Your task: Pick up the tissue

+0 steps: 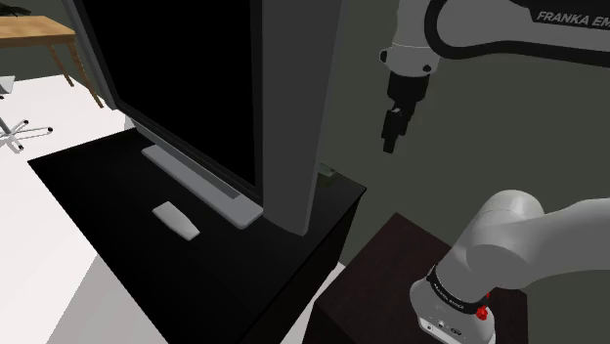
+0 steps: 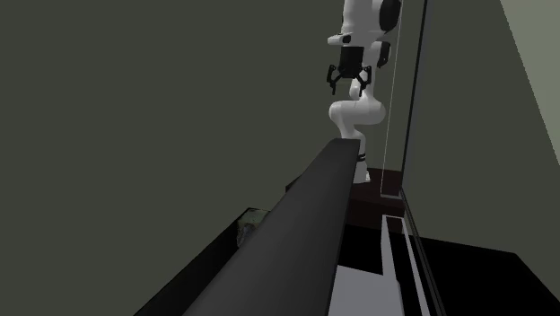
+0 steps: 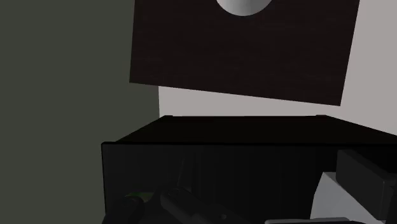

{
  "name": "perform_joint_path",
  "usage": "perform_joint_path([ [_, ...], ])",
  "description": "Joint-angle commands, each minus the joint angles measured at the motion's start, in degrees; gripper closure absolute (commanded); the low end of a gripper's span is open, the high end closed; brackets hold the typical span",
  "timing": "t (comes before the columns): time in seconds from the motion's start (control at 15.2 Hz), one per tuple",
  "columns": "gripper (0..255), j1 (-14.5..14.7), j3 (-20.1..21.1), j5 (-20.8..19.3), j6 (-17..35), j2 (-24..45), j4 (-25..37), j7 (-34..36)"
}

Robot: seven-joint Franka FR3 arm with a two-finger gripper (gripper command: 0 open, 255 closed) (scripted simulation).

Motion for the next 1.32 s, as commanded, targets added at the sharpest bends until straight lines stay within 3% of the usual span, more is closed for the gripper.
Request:
perform_joint_path([
  [0.0, 0, 0.00, 0.00, 0.00, 0.00, 0.00, 0.00, 0.00],
  [0.59, 0, -2.20, -3.68, -2.51, 15.09, 15.75, 0.03, -3.10],
  [1.25, 0, -4.11, -6.99, -3.28, 27.96, 36.83, 7.55, -6.43],
])
